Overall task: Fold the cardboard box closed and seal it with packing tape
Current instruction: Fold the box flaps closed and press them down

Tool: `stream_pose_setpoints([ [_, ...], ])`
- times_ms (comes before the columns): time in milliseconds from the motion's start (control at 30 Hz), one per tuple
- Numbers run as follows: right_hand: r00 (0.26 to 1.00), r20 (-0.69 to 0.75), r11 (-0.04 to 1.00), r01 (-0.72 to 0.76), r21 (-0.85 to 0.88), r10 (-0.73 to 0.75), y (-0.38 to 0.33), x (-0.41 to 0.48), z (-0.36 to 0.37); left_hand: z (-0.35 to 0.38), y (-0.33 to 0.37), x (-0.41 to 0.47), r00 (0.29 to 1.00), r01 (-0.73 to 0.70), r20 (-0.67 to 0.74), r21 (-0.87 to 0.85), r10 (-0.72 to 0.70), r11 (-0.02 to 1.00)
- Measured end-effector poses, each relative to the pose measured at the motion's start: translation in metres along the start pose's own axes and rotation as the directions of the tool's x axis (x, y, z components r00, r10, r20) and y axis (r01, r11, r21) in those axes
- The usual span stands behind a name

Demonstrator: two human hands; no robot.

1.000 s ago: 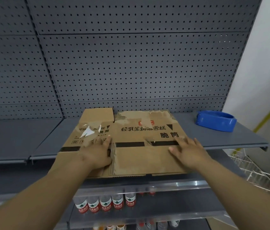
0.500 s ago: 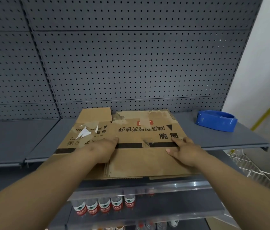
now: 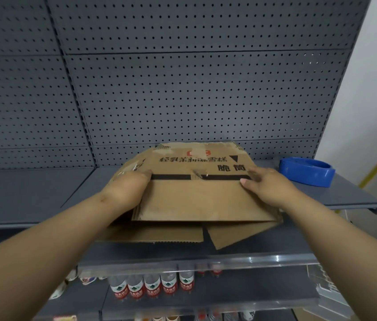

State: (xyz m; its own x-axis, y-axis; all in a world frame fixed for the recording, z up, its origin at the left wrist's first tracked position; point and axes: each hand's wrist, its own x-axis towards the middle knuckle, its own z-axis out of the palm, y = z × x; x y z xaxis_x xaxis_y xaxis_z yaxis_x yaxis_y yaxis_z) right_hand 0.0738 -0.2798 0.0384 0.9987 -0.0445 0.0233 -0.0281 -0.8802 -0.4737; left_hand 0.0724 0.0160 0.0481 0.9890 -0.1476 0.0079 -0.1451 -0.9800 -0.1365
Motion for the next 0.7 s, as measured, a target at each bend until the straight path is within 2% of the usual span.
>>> stream_pose_setpoints([
  [133, 0.995, -0.093, 0.987, 0.042, 0.154, -0.028, -0.015, -0.005, -0.017, -0.017, -0.023, -0.007, 0.984, 0.076, -0.146, -0.152, -0.098, 0.985],
  [300, 0.988, -0.144, 0.942, 0.104, 0.318, -0.061, -0.032, -0.009, -0.034, -0.036, -0.034, -0.022, 0.933, 0.123, -0.248, -0.459, -0.259, 0.880],
  [467, 0.986, -0.156, 0.932, 0.112, 0.344, -0.061, -0.035, -0.016, -0.047, -0.052, -0.017, -0.039, 0.893, 0.069, -0.274, -0.700, -0.356, 0.711],
  [567, 0.981, -0.181, 0.928, 0.126, 0.351, -0.065, -0.033, -0.021, -0.054, -0.057, -0.010, -0.041, 0.863, 0.021, -0.266, -0.830, -0.429, 0.557],
  [633, 0.981, -0.187, 0.924, 0.125, 0.360, -0.060, -0.031, -0.022, -0.055, -0.056, -0.009, -0.041, 0.850, 0.008, -0.249, -0.875, -0.464, 0.483],
  [700, 0.982, -0.175, 0.917, 0.129, 0.377, -0.066, -0.028, -0.024, -0.055, -0.053, -0.008, -0.040, 0.842, 0.010, -0.237, -0.891, -0.484, 0.453],
])
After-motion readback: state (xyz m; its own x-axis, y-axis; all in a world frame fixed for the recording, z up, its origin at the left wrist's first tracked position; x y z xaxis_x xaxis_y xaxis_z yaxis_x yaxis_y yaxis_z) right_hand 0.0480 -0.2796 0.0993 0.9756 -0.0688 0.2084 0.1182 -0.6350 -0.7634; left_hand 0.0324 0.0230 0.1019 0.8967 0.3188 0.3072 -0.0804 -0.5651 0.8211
